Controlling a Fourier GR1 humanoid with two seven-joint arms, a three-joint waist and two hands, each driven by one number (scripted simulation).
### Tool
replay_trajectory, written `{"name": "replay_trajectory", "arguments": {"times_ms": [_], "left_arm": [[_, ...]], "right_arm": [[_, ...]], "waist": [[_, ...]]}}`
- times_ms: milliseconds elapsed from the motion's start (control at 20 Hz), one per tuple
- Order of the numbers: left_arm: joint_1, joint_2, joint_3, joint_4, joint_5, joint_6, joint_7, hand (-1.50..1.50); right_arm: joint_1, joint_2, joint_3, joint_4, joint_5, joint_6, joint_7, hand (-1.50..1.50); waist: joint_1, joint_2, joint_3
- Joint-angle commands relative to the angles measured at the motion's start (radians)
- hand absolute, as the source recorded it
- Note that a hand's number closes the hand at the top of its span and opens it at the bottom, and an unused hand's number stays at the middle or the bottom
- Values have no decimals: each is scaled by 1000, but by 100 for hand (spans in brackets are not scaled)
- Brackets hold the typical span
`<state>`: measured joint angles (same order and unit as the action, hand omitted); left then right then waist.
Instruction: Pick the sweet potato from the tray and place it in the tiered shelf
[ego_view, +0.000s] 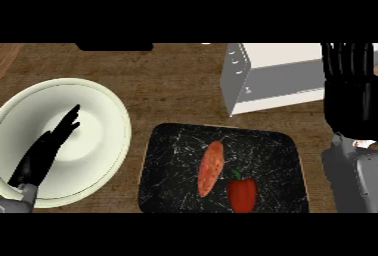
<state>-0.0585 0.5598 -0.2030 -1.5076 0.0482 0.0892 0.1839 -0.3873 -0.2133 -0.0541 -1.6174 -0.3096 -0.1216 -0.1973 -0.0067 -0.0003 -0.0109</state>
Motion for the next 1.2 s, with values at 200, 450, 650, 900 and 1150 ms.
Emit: {"name": "replay_trajectory", "arguments": {"times_ms": [200, 450, 650, 900, 1150], "left_arm": [[-83, -157, 122, -81, 75, 161, -42, 0], [-54, -231, 124, -123, 105, 203, -63, 0], [-75, -239, 131, -140, 99, 212, -2, 0], [-27, -244, 135, -148, 97, 203, -63, 0], [12, -254, 115, -161, 77, 211, -68, 0]], "right_arm": [[-23, 75, 260, 59, 142, -63, 266, 150], [101, 200, 220, 98, 140, -230, 286, -150], [126, 122, 278, -104, 120, -132, 369, -150], [71, -89, 373, -233, 193, 5, 616, -150], [-45, -200, 485, -336, 230, 123, 916, -150]], "waist": [[35, -2, 6], [19, -1, 11], [1, -4, 11], [-2, -9, 8], [8, -12, 6]]}}
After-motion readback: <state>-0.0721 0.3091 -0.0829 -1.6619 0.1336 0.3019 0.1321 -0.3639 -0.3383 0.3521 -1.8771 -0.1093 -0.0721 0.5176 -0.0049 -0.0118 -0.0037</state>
